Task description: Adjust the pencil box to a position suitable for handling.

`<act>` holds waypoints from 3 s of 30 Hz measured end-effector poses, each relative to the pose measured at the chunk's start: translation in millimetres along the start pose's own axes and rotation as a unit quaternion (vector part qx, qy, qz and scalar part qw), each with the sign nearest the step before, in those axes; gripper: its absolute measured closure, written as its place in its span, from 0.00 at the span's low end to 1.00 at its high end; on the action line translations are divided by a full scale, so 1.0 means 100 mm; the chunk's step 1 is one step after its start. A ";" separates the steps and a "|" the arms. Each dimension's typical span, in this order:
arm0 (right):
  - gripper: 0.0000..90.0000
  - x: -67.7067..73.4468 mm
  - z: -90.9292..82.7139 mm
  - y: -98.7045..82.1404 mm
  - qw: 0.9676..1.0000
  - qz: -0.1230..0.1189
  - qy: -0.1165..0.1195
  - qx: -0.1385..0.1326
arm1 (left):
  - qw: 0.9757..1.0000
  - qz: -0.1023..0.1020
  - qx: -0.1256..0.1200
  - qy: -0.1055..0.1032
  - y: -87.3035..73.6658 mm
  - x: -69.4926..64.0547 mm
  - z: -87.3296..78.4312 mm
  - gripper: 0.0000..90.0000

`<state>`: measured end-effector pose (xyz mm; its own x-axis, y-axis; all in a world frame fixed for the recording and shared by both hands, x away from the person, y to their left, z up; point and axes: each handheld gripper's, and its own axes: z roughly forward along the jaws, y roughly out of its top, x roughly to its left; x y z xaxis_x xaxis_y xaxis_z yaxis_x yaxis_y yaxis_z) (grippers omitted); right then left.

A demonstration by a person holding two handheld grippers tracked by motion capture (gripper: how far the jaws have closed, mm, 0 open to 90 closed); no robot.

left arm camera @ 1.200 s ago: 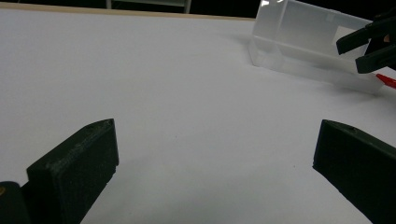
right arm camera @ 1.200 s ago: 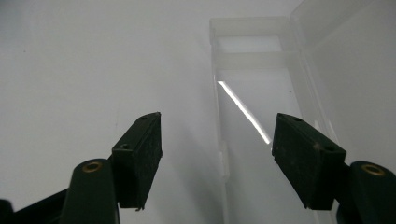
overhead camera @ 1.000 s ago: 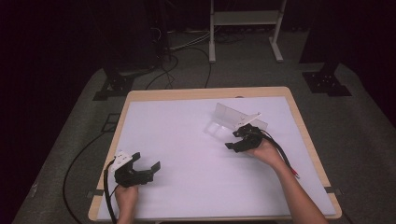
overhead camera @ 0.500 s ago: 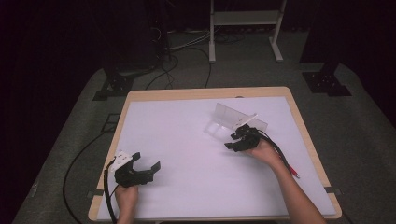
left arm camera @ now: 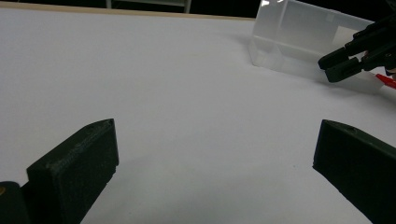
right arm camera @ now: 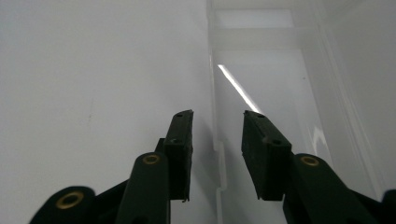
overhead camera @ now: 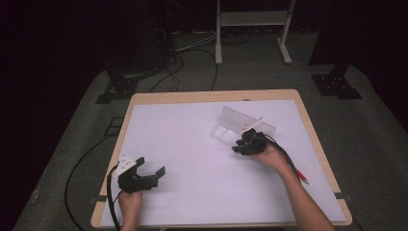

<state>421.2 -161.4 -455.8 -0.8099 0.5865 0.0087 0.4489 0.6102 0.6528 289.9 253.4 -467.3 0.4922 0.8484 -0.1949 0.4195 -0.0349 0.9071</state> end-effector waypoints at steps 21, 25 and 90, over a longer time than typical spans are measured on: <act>0.91 0.02 0.06 0.00 1.000 -0.012 -0.005 0.004 | 1.000 -0.003 0.000 0.001 0.00 0.00 0.00 0.00; 0.93 0.02 0.06 0.00 1.000 -0.015 -0.008 0.003 | 1.000 -0.002 -0.001 0.001 0.00 0.01 0.00 0.00; 0.96 0.85 -0.23 -0.10 0.979 -0.165 0.117 -0.033 | 1.000 -0.003 0.000 0.001 0.00 0.01 0.00 0.00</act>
<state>338.5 -130.0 -444.1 -0.9744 0.2207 -0.0422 0.1297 0.7059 0.6963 290.3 254.0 -467.6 0.4880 0.8499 -0.1988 0.4220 -0.0303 0.9061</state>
